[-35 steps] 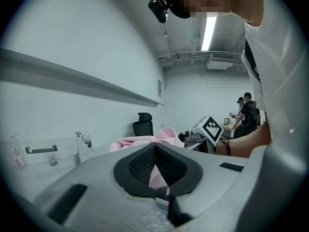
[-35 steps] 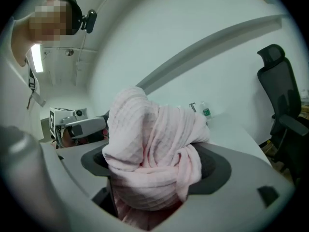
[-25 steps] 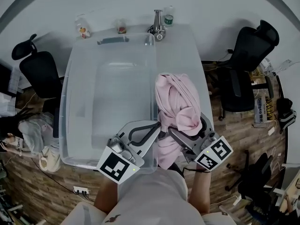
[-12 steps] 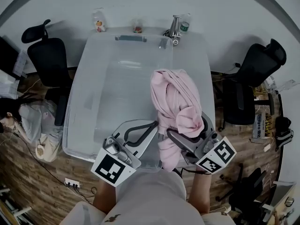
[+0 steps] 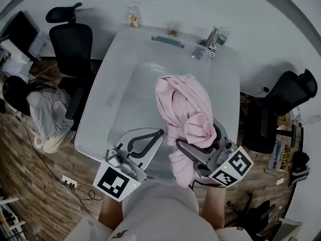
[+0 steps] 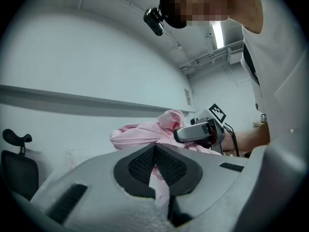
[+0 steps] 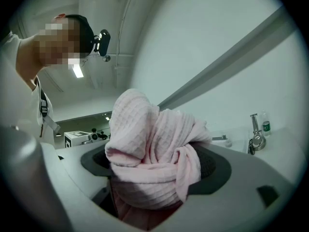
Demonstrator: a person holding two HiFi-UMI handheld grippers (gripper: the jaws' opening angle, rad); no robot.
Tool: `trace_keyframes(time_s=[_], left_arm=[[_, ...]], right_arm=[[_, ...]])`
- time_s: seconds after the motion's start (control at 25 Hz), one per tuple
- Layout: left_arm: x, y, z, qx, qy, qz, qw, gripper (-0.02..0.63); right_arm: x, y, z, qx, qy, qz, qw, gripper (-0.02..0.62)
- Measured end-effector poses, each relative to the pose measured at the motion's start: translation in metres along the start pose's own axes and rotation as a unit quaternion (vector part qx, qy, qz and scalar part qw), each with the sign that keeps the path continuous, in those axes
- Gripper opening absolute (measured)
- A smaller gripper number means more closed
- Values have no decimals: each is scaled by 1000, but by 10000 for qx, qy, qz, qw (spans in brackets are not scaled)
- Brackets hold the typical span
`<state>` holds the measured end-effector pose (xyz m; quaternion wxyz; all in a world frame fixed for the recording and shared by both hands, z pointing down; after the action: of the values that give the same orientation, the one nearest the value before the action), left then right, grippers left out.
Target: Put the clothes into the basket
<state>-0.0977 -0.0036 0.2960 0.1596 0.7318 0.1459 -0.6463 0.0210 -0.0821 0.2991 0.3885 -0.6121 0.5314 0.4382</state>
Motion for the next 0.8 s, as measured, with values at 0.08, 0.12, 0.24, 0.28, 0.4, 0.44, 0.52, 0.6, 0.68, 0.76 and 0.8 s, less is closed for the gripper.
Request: trace_keyframes(time_s=[0.08, 0.12, 0.24, 0.28, 0.4, 0.44, 0.52, 0.6, 0.68, 0.76, 0.8], left_arm=[[0, -9, 6, 177, -1, 27, 9998, 6], [0, -13, 9, 259, -6, 43, 9997, 6], [-3, -27, 12, 519, -41, 97, 9986, 6], [-4, -32, 13, 607, -58, 115, 9981, 6], [-8, -46, 19, 793, -114, 160, 9967, 6], [-9, -49, 20, 847, -123, 175, 9962, 6], [-11, -54, 23, 969, -126, 207, 9950, 6], [-14, -58, 25, 1095, -149, 251, 9936, 6], [-17, -64, 28, 1215, -186, 290, 9920, 6], [-19, -73, 32, 1331, -228, 318, 9903, 6], [-20, -77, 34, 1386, -249, 328, 9895, 6]], right_arm=[[0, 12, 2, 157, 19, 75, 9998, 437], [-1, 17, 4, 231, 30, 114, 9997, 437], [-6, 29, 7, 463, 70, 253, 9986, 437], [-8, 34, 9, 541, 93, 303, 9980, 437], [-16, 49, 14, 718, 193, 444, 9962, 437], [-19, 54, 14, 774, 233, 492, 9955, 436], [-25, 62, 13, 895, 325, 599, 9937, 436], [-31, 69, 12, 1012, 420, 695, 9915, 434], [-35, 78, 13, 1139, 515, 749, 9893, 434], [-39, 89, 18, 1268, 580, 796, 9870, 433], [-42, 95, 20, 1324, 590, 839, 9859, 433]])
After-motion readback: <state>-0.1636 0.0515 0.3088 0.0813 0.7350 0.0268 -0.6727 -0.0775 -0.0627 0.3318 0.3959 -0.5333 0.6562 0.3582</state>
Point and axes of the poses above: the fingertips, and each gripper's own axes: y forward along the fingers, z to its left, x out of its top, the point moved 5 cm from there along -y, backward along the fingers, and after that the axes turned 6 degrees about x, right-handed, at the moved point
